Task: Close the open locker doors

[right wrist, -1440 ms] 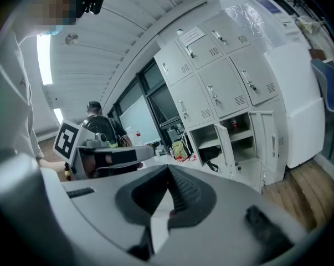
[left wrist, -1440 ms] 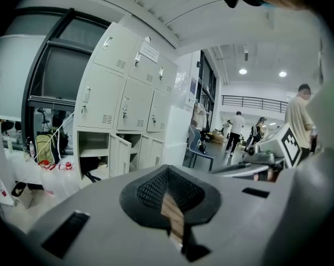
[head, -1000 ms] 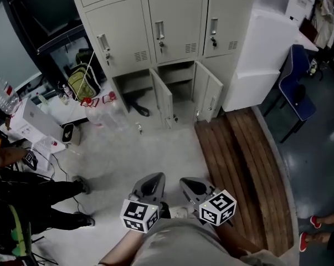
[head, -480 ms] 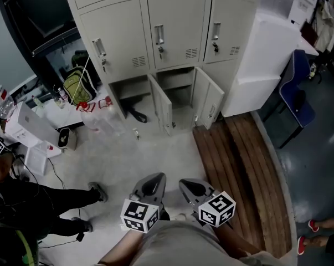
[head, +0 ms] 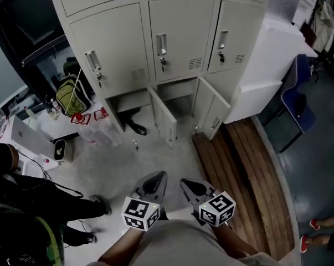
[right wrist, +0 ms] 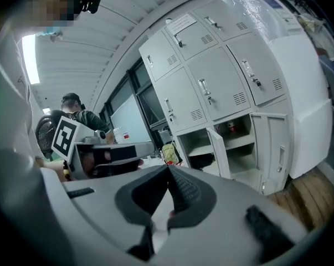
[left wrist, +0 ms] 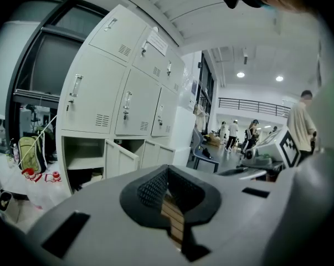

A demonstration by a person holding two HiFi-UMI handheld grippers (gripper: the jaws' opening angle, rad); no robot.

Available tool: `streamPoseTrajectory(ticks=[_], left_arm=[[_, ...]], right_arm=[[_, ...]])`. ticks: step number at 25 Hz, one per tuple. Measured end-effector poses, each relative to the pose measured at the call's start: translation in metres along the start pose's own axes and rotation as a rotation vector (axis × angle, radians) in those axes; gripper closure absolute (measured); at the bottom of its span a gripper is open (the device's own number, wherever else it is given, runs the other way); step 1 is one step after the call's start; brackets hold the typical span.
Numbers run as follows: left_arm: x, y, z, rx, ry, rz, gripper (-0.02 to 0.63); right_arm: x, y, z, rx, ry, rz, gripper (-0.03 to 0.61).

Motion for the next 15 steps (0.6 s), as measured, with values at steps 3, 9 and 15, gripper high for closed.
streamPoseTrajectory(ticks=[3,9,15], left_arm=[[-0.014,0.026,-0.020,-0.013,-0.001,0.024,0.600],[-0.036,0.073,-0.044,-0.013,0.009,0.061,0.600],[-0.051,0.116,-0.056,-0.011,0.024,0.088,0.600]], right_arm=[[-0.022,-0.007,-0.021,-0.007,-0.012,0.022,0.551],[-0.065,-0.018,-0.047,-0.032,-0.018,0.057,0.551],[-0.105,-0.028,-0.064,-0.055,-0.011,0.083,0.551]])
Point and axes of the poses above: the fingertips, and each gripper's own axes: x backward along the fingers, y to its left, z out of its underside, the point moved 9 cm from there along x, backward along the fingers, and after that the axes turned 6 degrees about y, right-handed, at the moved point
